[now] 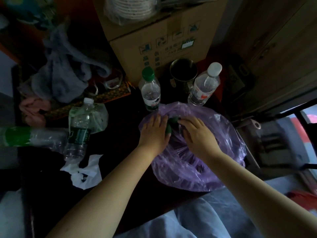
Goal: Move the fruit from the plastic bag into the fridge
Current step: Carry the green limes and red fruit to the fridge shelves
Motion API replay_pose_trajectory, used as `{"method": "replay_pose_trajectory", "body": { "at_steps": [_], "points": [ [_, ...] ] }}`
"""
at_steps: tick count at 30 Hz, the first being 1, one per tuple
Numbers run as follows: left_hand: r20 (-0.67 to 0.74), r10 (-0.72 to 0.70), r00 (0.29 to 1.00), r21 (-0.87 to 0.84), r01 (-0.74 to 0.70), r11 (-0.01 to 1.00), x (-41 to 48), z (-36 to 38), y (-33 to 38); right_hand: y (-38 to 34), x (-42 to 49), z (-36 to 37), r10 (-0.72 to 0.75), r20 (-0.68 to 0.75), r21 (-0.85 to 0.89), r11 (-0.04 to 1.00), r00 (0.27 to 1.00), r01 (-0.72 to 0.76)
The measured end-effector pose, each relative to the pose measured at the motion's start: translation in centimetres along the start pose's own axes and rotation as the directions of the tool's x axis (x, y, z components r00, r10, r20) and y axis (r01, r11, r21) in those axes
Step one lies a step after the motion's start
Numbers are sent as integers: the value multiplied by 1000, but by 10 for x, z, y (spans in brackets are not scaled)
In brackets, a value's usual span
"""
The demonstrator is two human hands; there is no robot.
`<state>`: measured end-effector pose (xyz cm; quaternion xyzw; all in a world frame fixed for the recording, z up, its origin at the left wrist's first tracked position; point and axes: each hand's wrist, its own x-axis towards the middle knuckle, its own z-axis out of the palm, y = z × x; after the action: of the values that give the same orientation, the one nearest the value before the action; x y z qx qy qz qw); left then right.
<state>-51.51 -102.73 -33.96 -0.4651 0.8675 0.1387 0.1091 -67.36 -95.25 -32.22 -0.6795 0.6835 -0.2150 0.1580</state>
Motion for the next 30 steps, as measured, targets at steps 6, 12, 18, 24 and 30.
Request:
{"method": "replay_pose_trajectory", "body": {
  "at_steps": [6, 12, 18, 24, 30],
  "points": [
    [-5, 23, 1000, -30, -23, 999, 3, 3, -5, 12, 12, 20, 32, 214, -63, 998, 976, -19],
    [-41, 46, 998, -51, -49, 998, 4, 13, -10, 20, 43, 21, 115, 232, -89, 991, 966, -97],
    [-32, 36, 999, -104, -40, 994, 4, 23, -17, 19, 58, 25, 153, 298, -105, 986, 942, -128],
    [-275, 103, 956, -152, -149, 977, -5, 27, -16, 22, 63, 35, 141, 330, -65, 990, 933, -127],
    [-220, 95, 971, -191, -139, 972, -7, 32, -12, 17, 66, 43, 181, 288, -31, 983, 940, -180]
  ]
}}
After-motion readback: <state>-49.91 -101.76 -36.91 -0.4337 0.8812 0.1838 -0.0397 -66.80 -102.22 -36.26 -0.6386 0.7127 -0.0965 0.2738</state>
